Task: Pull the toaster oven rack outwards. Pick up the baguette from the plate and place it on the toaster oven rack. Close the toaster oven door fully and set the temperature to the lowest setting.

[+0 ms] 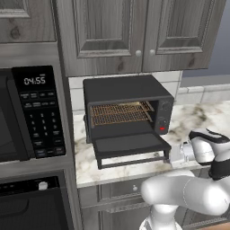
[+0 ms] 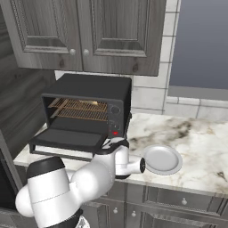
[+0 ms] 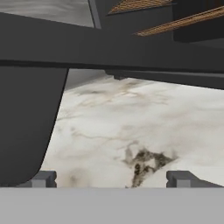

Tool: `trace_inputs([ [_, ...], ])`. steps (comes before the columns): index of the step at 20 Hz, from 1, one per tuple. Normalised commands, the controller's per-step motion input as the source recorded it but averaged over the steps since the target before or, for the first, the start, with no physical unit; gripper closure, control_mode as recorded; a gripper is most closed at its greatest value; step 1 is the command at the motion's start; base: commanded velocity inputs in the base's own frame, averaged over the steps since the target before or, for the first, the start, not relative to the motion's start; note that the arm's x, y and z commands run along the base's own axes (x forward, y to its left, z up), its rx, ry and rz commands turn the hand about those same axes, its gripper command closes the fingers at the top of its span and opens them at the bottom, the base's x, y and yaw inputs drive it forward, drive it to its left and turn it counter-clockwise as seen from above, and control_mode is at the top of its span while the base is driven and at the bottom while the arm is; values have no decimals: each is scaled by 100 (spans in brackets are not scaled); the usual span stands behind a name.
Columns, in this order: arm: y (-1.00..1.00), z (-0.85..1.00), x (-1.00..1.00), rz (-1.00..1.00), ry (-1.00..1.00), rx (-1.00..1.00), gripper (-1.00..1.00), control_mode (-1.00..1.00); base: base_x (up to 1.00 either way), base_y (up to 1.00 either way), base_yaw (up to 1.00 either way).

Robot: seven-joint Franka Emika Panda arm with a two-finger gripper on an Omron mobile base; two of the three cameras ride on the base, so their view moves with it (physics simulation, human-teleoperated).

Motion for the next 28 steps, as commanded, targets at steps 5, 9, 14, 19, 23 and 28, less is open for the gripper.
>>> trace_inputs([
  [5,89,24,23,-16,0,0,-100,-100,0,0,0],
  [9,80,25,31,-18,0,1,-100,-100,0,0,0],
  [14,85,36,42,-18,0,2,-100,-100,0,0,0],
  [19,87,47,40,-19,-2,0,-100,-100,0,0,0],
  [23,100,47,53,-24,-1,0,-100,-100,0,0,0],
  [28,100,59,49,-33,-10,-1,-100,-100,0,0,0],
])
